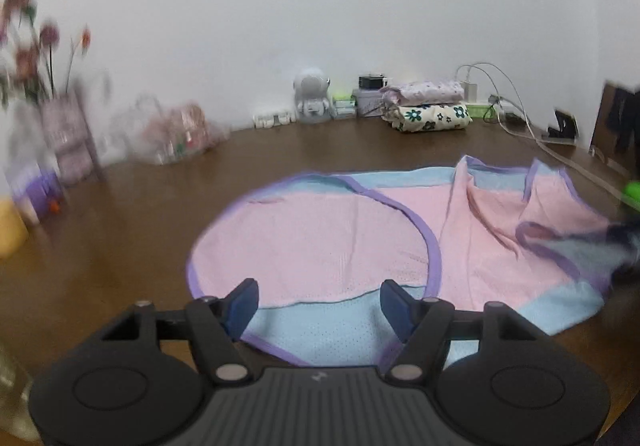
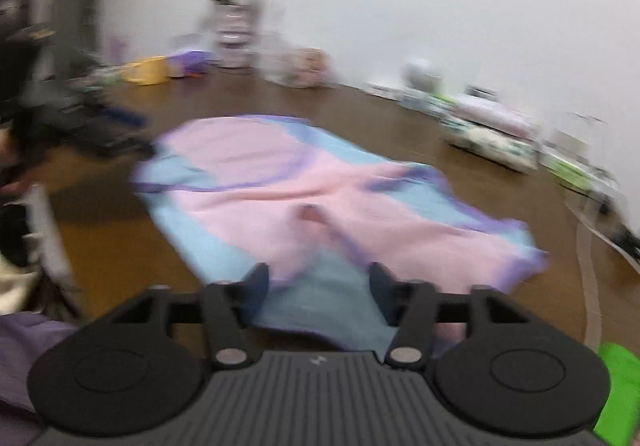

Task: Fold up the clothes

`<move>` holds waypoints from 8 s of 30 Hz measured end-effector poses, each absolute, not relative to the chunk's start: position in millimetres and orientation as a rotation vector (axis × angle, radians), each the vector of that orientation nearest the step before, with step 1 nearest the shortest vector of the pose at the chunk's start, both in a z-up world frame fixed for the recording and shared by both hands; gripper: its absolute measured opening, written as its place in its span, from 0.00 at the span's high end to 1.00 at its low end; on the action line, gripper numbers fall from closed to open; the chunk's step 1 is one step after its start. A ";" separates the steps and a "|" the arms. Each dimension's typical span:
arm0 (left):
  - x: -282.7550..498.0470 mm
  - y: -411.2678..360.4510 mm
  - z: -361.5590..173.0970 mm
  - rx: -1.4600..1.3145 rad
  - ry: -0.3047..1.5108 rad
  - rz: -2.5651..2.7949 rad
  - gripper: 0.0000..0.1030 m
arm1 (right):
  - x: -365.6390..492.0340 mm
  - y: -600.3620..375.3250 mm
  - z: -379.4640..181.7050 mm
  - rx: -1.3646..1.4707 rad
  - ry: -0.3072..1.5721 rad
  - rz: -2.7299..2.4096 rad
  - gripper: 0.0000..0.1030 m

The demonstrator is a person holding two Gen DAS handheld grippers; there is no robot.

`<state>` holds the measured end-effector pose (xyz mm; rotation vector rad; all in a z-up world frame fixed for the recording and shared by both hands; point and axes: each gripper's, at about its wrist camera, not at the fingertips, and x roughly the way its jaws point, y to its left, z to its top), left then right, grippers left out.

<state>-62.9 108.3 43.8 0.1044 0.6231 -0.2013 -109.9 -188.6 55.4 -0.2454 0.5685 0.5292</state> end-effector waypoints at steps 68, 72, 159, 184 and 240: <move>-117.4 81.0 15.3 0.224 0.634 -0.585 0.72 | -121.7 -213.8 29.4 -0.207 0.655 0.611 0.92; -108.7 91.0 21.2 0.202 0.685 -0.604 0.98 | -120.2 -215.9 32.7 -0.188 0.676 0.603 0.97; 172.4 104.3 41.5 0.154 0.948 -0.325 0.97 | 156.4 -190.9 47.7 -0.274 0.969 0.575 0.96; 31.7 148.1 47.0 -0.016 0.894 -0.116 0.43 | 37.1 -193.9 84.9 -0.443 0.760 0.919 0.66; 73.2 208.9 30.3 -0.426 0.742 0.043 0.96 | -17.3 -298.7 38.5 0.299 0.565 -0.106 0.91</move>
